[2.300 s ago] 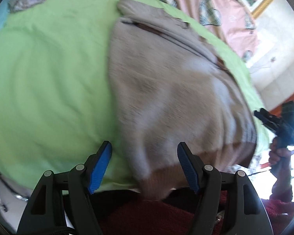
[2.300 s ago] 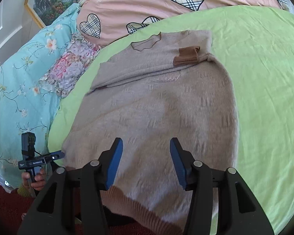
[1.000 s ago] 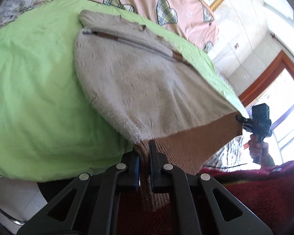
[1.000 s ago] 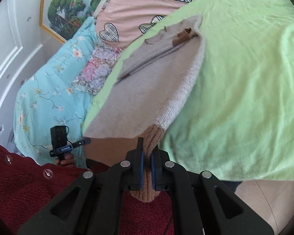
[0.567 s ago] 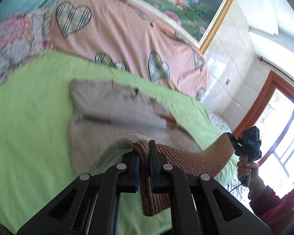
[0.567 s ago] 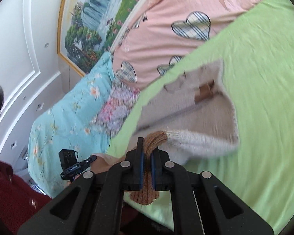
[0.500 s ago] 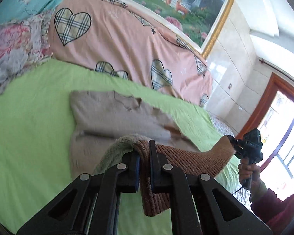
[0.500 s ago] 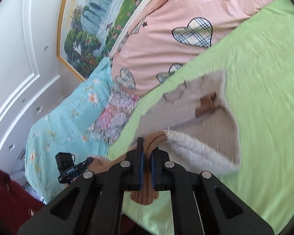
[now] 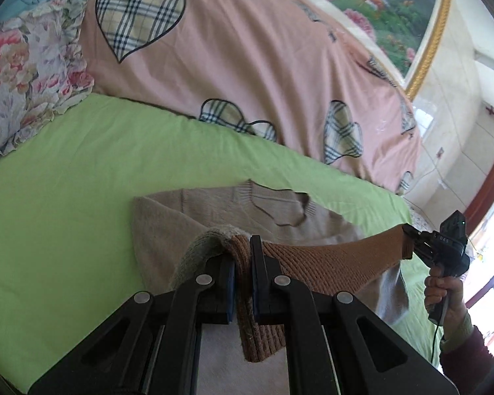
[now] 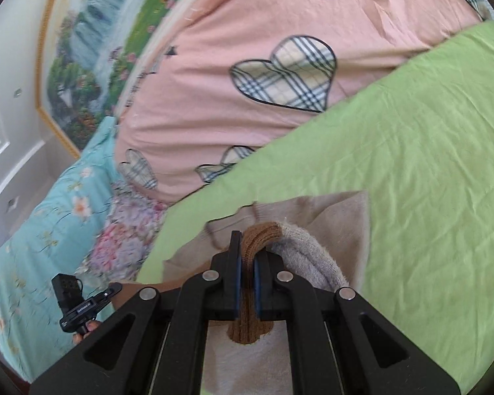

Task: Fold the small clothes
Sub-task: 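Grasp the brown ribbed hem with the left gripper while the right gripper grasps it too, then lay the hem over toward the collar and open both grippers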

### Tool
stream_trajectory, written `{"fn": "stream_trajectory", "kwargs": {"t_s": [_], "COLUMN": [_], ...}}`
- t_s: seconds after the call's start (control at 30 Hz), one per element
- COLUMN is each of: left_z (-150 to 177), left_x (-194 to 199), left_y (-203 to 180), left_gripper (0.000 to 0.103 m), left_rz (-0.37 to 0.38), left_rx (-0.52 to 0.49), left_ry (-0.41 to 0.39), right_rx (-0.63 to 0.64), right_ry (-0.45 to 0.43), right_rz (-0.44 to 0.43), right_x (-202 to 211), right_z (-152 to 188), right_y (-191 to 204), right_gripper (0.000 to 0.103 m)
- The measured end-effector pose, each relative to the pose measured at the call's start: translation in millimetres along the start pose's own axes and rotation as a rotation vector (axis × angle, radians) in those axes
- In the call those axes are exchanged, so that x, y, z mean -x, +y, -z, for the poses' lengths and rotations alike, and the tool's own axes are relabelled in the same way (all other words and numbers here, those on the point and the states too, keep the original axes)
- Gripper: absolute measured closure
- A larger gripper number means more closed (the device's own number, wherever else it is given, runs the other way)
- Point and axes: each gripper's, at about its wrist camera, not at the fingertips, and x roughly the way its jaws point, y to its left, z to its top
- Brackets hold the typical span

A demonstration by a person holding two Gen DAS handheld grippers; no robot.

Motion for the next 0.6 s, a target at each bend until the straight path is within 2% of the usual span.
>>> {"fn": "stream_trajectory", "kwargs": {"t_s": [0.13,0.3,0.37,0.43,0.47,0.53,0.6], "left_z": [-9,6,13,19,23,34,50], "left_x": [-41,-92,-89,-70,-57,-39,-32], "left_y": [24,46,46,37,29,10,-15], "left_gripper": [0.097,0.094,0.092,0.089,0.084,0.082,0.073], "left_rz": [-0.05,-0.115,-0.105,-0.077,-0.058,-0.019,0.048], "left_rx": [0.054,0.077,0.072,0.056,0.035,-0.007,-0.054], "left_ry": [0.045,0.169,0.181,0.157,0.148,0.134,0.155], "right_rx": [-0.025,-0.082,-0.116,-0.105,-0.08,0.015,0.091], "right_ry": [0.047,0.115,0.125,0.081,0.059,0.02,0.041], "right_rz": [0.046,0.133,0.148,0.15,0.159,0.176,0.137], "right_x": [-38,-74,-75,-55,-46,-22,-19], "right_z": [-6,0,4,6,7,13,23], "right_y": [-20,-46,-52,-47,-42,-23,-2], "right_gripper": [0.096,0.093,0.087,0.073,0.071,0.07,0.07]}}
